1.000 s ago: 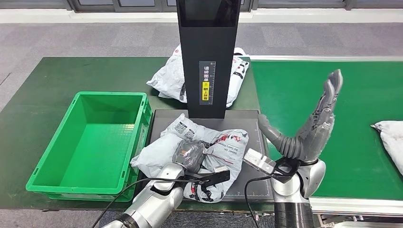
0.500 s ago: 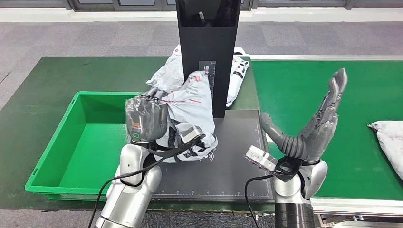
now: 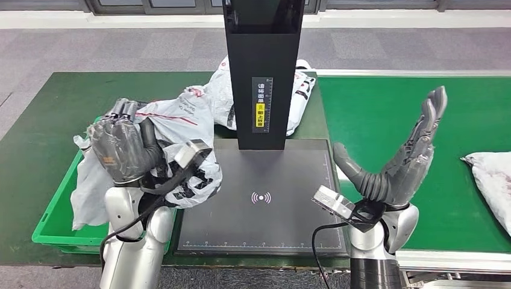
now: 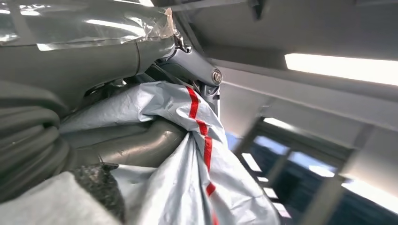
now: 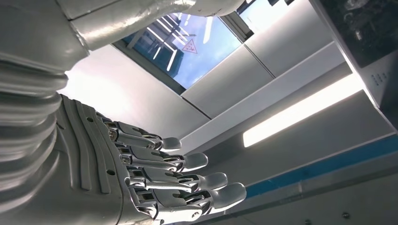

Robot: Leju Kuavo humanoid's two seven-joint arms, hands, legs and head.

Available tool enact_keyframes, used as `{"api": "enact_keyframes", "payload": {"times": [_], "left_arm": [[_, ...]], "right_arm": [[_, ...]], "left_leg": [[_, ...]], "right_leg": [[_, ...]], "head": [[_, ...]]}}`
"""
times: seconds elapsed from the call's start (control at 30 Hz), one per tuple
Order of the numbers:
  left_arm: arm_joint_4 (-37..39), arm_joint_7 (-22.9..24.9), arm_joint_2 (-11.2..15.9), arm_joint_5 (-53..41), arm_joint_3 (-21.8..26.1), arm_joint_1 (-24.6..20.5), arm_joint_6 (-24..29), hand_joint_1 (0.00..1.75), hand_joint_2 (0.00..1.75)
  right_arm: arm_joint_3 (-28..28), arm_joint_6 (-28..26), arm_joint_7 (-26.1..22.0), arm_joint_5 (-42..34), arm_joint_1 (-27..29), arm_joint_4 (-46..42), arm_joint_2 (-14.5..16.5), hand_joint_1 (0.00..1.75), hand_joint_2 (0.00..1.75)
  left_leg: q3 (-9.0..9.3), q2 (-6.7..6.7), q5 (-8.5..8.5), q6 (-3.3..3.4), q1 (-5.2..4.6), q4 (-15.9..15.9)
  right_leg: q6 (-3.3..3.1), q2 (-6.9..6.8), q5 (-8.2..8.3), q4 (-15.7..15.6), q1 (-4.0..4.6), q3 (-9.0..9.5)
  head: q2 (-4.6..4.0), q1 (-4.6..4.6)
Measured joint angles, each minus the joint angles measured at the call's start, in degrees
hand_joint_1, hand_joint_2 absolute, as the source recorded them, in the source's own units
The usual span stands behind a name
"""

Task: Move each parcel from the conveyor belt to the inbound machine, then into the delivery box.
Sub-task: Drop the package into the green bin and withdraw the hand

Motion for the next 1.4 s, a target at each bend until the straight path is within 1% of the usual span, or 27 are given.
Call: {"api": "enact_keyframes", "payload": {"times": [0.07, 0.2, 0.27, 0.37, 0.5, 0.77, 0.87, 0.97, 1.03, 1.1, 1.17, 1.23, 1.27, 1.33, 1.4], "left_arm": [[2.25, -0.32, 0.38, 0.20, 3.91, -0.86, -0.02, 1.75, 1.75], [8.19, -2.97, 0.98, 0.48, 12.86, -3.19, -0.04, 1.75, 1.75], [9.92, -3.47, 1.10, 0.52, 15.66, -3.79, -0.04, 1.75, 1.75], [11.64, -3.56, 1.25, 0.45, 18.08, -4.36, -0.04, 1.75, 1.75], [14.75, -2.17, 1.38, 0.19, 21.28, -5.87, -0.04, 1.75, 1.75], [15.62, -1.75, 1.45, 0.19, 22.23, -6.16, -0.04, 1.75, 1.75], [17.42, -1.56, 1.74, 0.19, 24.11, -6.53, -0.04, 1.75, 1.75], [20.71, -1.20, 2.31, 0.12, 27.20, -7.18, -0.04, 1.75, 1.75], [22.52, -0.53, 2.49, -0.02, 28.24, -7.75, -0.04, 1.73, 1.75], [24.03, 0.59, 2.62, -0.09, 28.03, -8.25, -0.04, 0.88, 1.75], [27.10, 1.12, 2.87, 0.09, 27.27, -9.24, -0.05, 0.03, 1.75], [33.07, 0.16, 3.23, 1.46, 26.60, -11.30, -0.89, 0.00, 1.75], [36.54, -1.05, 3.40, 3.22, 26.47, -12.51, -2.13, 0.00, 1.75], [42.92, -5.21, 3.77, 8.81, 26.54, -14.69, -6.05, 0.00, 1.75], [47.69, -9.77, 4.13, 14.59, 26.89, -16.60, -9.30, 0.00, 1.75]], "right_arm": [[0.00, 0.00, 0.30, 0.27, 0.01, 0.00, 0.00, 0.00, 1.75], [0.00, 0.00, 0.66, 0.68, 0.01, 0.00, 0.00, 0.00, 1.75], [0.00, 0.00, 0.66, 0.74, 0.01, 0.00, 0.00, 0.00, 1.75], [0.00, 0.00, 0.66, 0.74, 0.02, 0.00, 0.00, 0.00, 1.75], [0.00, 0.00, 0.66, 0.91, 0.03, 0.00, 0.00, 0.00, 1.75], [0.00, 0.00, 0.66, 1.02, 0.05, 0.00, 0.00, 0.00, 1.75], [0.00, 0.00, 0.71, 1.22, 0.27, 0.00, 0.00, 0.00, 1.75], [0.00, 0.00, 0.89, 1.48, 0.59, 0.00, -0.02, 0.00, 1.75], [0.00, 0.00, 1.18, 1.68, 0.61, 0.00, -0.02, 0.00, 1.75], [0.00, 0.00, 1.50, 1.88, 0.64, 0.00, -0.02, 0.00, 1.75], [0.00, 0.00, 1.65, 2.03, 0.67, 0.00, -0.02, 0.00, 1.75], [0.00, 0.00, 1.61, 2.11, 0.67, 0.00, -0.02, 0.00, 1.75], [0.00, 0.00, 1.55, 2.12, 0.67, 0.00, -0.02, 0.00, 1.75], [0.00, 0.00, 1.50, 2.10, 0.67, 0.00, -0.02, 0.00, 1.75], [0.00, 0.00, 1.60, 2.05, 0.68, 0.01, -0.02, 0.00, 1.75]], "left_leg": [[0.01, 0.02, 0.02, -0.03, 0.00, 0.00], [0.01, 0.06, 0.07, -0.10, 0.03, 0.00], [0.00, 0.07, 0.08, -0.10, 0.03, 0.00], [-0.02, 0.05, 0.07, -0.10, 0.03, 0.00], [-0.05, 0.03, 0.06, -0.08, 0.02, 0.00], [-0.05, 0.03, 0.05, -0.07, 0.02, 0.00], [-0.05, 0.05, 0.05, -0.08, 0.02, 0.00], [-0.05, 0.04, 0.05, -0.08, 0.03, 0.00], [-0.05, 0.04, 0.05, -0.08, 0.02, 0.00], [-0.05, 0.04, 0.05, -0.08, 0.02, 0.01], [-0.05, -0.01, 0.06, -0.07, 0.02, 0.02], [-0.05, -0.08, 0.08, -0.05, 0.01, 0.02], [-0.05, -0.10, 0.09, -0.04, 0.01, 0.02], [-0.04, -0.08, 0.09, -0.04, 0.01, 0.01], [-0.02, -0.06, 0.10, -0.05, 0.00, 0.01]], "right_leg": [[-0.01, 0.02, 0.01, 0.00, 0.01, 0.00], [-0.07, 0.05, 0.05, 0.01, 0.03, -0.04], [-0.07, 0.07, 0.06, 0.01, 0.03, -0.05], [-0.07, 0.07, 0.06, 0.01, 0.03, -0.06], [-0.07, 0.06, 0.05, 0.01, 0.01, -0.06], [-0.07, 0.06, 0.05, 0.01, 0.01, -0.06], [-0.07, 0.07, 0.05, 0.01, 0.01, -0.08], [-0.07, 0.06, 0.05, 0.01, 0.02, -0.09], [-0.07, 0.06, 0.05, 0.01, 0.02, -0.09], [-0.07, 0.06, 0.05, 0.00, 0.01, -0.09], [-0.07, 0.02, 0.05, 0.00, 0.01, -0.09], [-0.07, -0.06, 0.05, 0.00, 0.01, -0.04], [-0.06, -0.08, 0.06, 0.00, 0.01, -0.03], [-0.06, -0.06, 0.08, 0.00, 0.00, -0.01], [-0.06, -0.04, 0.09, 0.00, 0.00, -0.01]], "head": [[-0.01, 0.00], [0.00, -0.01], [0.00, -0.01], [0.00, 0.00], [-0.01, 0.00], [0.00, 0.00], [0.00, 0.00], [-0.01, 0.00], [-0.01, 0.00], [-0.01, 0.00], [0.00, 0.00], [0.00, 0.01], [-0.01, 0.01], [-0.02, 0.01], [-0.02, 0.02]]}}
